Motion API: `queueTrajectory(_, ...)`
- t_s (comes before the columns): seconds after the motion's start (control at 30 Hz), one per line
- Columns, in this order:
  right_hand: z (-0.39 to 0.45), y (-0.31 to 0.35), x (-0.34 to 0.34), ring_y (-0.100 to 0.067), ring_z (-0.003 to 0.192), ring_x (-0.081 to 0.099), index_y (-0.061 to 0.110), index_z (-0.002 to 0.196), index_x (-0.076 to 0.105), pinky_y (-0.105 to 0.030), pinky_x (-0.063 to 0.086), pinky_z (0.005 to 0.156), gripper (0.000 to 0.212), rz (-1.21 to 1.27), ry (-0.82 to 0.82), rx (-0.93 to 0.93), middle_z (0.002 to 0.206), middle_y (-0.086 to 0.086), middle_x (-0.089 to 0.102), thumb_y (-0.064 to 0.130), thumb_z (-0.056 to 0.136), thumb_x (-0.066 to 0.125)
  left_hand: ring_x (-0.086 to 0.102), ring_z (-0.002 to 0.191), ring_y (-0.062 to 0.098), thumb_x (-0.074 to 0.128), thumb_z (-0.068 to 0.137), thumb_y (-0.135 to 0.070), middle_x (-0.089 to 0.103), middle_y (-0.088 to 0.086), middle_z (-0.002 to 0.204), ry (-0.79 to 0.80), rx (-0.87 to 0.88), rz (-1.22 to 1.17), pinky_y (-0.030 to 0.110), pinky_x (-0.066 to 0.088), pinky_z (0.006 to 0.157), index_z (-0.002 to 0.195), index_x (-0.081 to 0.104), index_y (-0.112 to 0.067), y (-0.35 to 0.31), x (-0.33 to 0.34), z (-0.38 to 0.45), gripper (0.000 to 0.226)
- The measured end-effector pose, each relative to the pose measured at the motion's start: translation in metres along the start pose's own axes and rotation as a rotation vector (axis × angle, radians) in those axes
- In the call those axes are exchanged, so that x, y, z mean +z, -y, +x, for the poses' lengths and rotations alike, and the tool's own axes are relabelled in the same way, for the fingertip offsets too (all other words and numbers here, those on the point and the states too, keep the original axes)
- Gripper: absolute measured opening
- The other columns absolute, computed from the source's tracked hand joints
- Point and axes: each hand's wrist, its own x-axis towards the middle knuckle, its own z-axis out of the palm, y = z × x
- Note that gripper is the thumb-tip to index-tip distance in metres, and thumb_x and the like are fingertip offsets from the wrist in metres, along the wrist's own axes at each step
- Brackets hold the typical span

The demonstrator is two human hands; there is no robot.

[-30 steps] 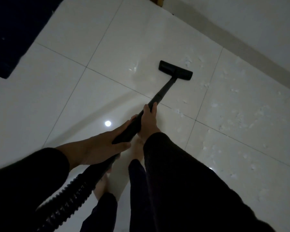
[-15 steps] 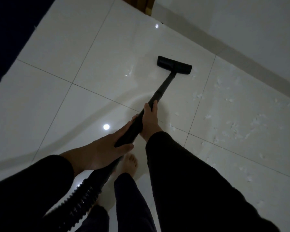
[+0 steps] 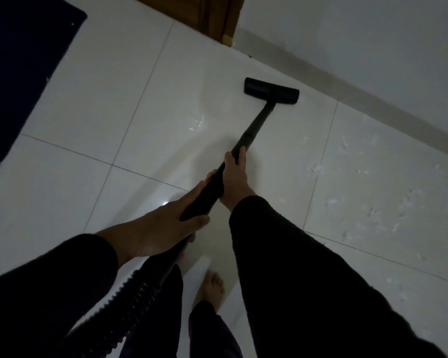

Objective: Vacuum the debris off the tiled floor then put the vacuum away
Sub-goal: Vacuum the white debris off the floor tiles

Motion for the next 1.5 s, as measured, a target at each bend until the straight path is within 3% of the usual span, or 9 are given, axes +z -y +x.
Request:
queueTrajectory(0.17, 0.024, 0.020, 0.031, -0.019, 0.056, 0.050, 0.053, 0.144, 0.028, -0.027, 0.049, 0.049, 0.054, -0.030, -0.067, -0.023, 0.117, -0.012, 0.047, 0.027, 0.100, 0.046, 0.058, 0.044, 0.000, 0.049, 0.094, -0.035, 0.063, 0.000, 0.071, 0.013, -0.034, -0.021, 0.031, 0.050, 0.067, 0.144, -0.001, -0.050, -0.005, -0.035, 0.027, 0.072)
queueTrajectory(0.33, 0.039, 0.046, 0.031, -0.020, 0.057, 0.050, 0.052, 0.144, 0.028, -0.027, 0.049, 0.049, 0.054, -0.029, -0.112, -0.034, 0.125, -0.013, 0.049, 0.025, 0.101, 0.045, 0.061, 0.055, 0.021, 0.048, 0.095, -0.030, 0.061, 0.006, 0.074, 0.059, -0.016, -0.098, 0.031, 0.056, 0.055, 0.138, -0.001, -0.055, -0.024, -0.045, 0.049, 0.069)
queueTrajectory(0.43, 0.038, 0.047, 0.025, -0.021, 0.058, 0.051, 0.051, 0.144, 0.029, -0.027, 0.050, 0.049, 0.053, -0.055, -0.135, -0.045, 0.130, -0.015, 0.049, 0.025, 0.101, 0.045, 0.063, 0.054, 0.014, 0.047, 0.094, -0.034, 0.064, 0.004, 0.075, 0.068, -0.023, -0.067, 0.027, 0.054, 0.054, 0.139, -0.001, -0.056, -0.026, -0.042, 0.051, 0.069)
queueTrajectory(0.5, 0.036, 0.051, 0.018, -0.022, 0.059, 0.052, 0.052, 0.144, 0.030, -0.027, 0.049, 0.048, 0.053, -0.065, -0.155, -0.041, 0.132, -0.015, 0.049, 0.026, 0.101, 0.046, 0.061, 0.051, 0.008, 0.047, 0.094, -0.034, 0.064, 0.003, 0.075, 0.076, -0.032, -0.073, 0.023, 0.051, 0.053, 0.141, 0.000, -0.054, -0.030, -0.037, 0.049, 0.069)
queueTrajectory(0.7, 0.019, 0.074, -0.014, -0.022, 0.055, 0.051, 0.052, 0.144, 0.029, -0.026, 0.049, 0.046, 0.053, -0.063, -0.183, -0.037, 0.120, -0.010, 0.051, 0.025, 0.101, 0.045, 0.060, 0.046, 0.021, 0.049, 0.095, -0.028, 0.061, 0.012, 0.074, 0.153, -0.009, -0.195, 0.031, 0.053, 0.051, 0.137, 0.004, -0.062, -0.054, -0.010, 0.046, 0.071)
queueTrajectory(0.9, 0.022, 0.097, -0.053, -0.021, 0.062, 0.051, 0.050, 0.145, 0.028, -0.027, 0.050, 0.050, 0.053, -0.031, -0.189, -0.053, 0.129, -0.009, 0.047, 0.025, 0.102, 0.044, 0.062, 0.048, 0.018, 0.049, 0.094, -0.031, 0.062, 0.007, 0.075, 0.156, -0.027, -0.110, 0.025, 0.051, 0.051, 0.140, 0.002, -0.057, -0.082, 0.016, 0.065, 0.070)
queueTrajectory(1.13, 0.041, 0.124, -0.098, -0.023, 0.073, 0.053, 0.049, 0.147, 0.026, -0.032, 0.050, 0.059, 0.053, -0.019, -0.167, -0.047, 0.140, -0.009, 0.039, 0.027, 0.102, 0.044, 0.060, 0.044, 0.021, 0.052, 0.093, -0.030, 0.062, 0.011, 0.073, 0.118, -0.050, -0.132, 0.028, 0.050, 0.048, 0.143, 0.007, -0.050, -0.110, 0.058, 0.105, 0.070)
queueTrajectory(1.3, 0.034, 0.131, -0.118, -0.027, 0.083, 0.055, 0.049, 0.148, 0.021, -0.033, 0.050, 0.059, 0.055, -0.055, -0.136, -0.018, 0.137, -0.009, 0.038, 0.026, 0.103, 0.042, 0.058, 0.042, 0.022, 0.054, 0.093, -0.029, 0.061, 0.010, 0.071, 0.092, -0.092, -0.168, 0.028, 0.050, 0.047, 0.144, 0.011, -0.049, -0.118, 0.084, 0.107, 0.070)
queueTrajectory(1.5, -0.003, 0.125, -0.139, -0.021, 0.079, 0.054, 0.044, 0.151, 0.021, -0.032, 0.050, 0.064, 0.056, -0.117, -0.111, -0.008, 0.100, 0.001, 0.039, 0.021, 0.103, 0.039, 0.055, 0.043, 0.024, 0.052, 0.093, -0.027, 0.058, 0.010, 0.068, 0.059, -0.129, -0.221, 0.028, 0.048, 0.046, 0.143, 0.015, -0.050, -0.124, 0.113, 0.074, 0.066)
